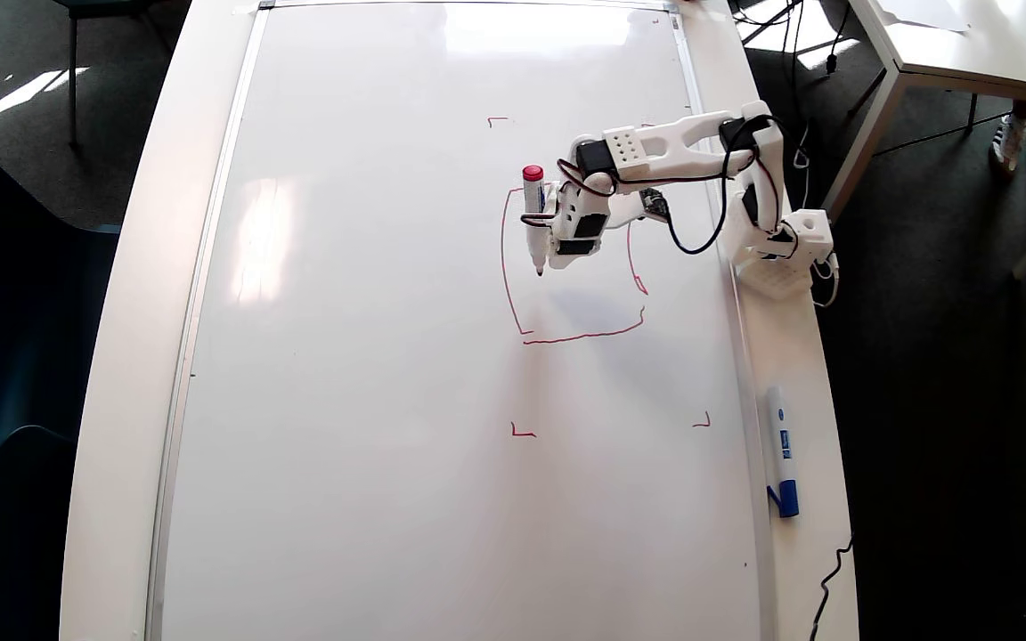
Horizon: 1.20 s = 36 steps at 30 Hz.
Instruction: Draw on a whiteboard a robot head using a pen attached to the gripper
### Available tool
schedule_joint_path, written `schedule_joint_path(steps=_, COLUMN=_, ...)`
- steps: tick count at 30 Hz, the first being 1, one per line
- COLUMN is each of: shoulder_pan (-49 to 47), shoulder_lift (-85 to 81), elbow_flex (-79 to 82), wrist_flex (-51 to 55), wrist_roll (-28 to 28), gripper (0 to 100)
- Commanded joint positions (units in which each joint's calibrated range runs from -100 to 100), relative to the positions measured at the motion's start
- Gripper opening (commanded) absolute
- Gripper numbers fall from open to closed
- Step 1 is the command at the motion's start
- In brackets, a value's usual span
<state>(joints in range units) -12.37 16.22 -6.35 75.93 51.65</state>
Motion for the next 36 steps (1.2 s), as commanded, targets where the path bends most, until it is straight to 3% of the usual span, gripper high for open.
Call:
schedule_joint_path(steps=1, shoulder_pan=0.5, shoulder_lift=-0.2, elbow_flex=0.0, wrist_flex=-0.2, wrist_roll=0.1, gripper=1)
schedule_joint_path(steps=10, shoulder_pan=0.7, shoulder_lift=-0.2, elbow_flex=4.7, wrist_flex=-5.5, wrist_roll=-0.1, gripper=1)
schedule_joint_path(steps=25, shoulder_pan=-1.5, shoulder_lift=-0.8, elbow_flex=7.8, wrist_flex=-5.7, wrist_roll=-0.2, gripper=1)
schedule_joint_path(steps=36, shoulder_pan=-7.5, shoulder_lift=-1.0, elbow_flex=7.8, wrist_flex=-5.7, wrist_roll=-4.2, gripper=1)
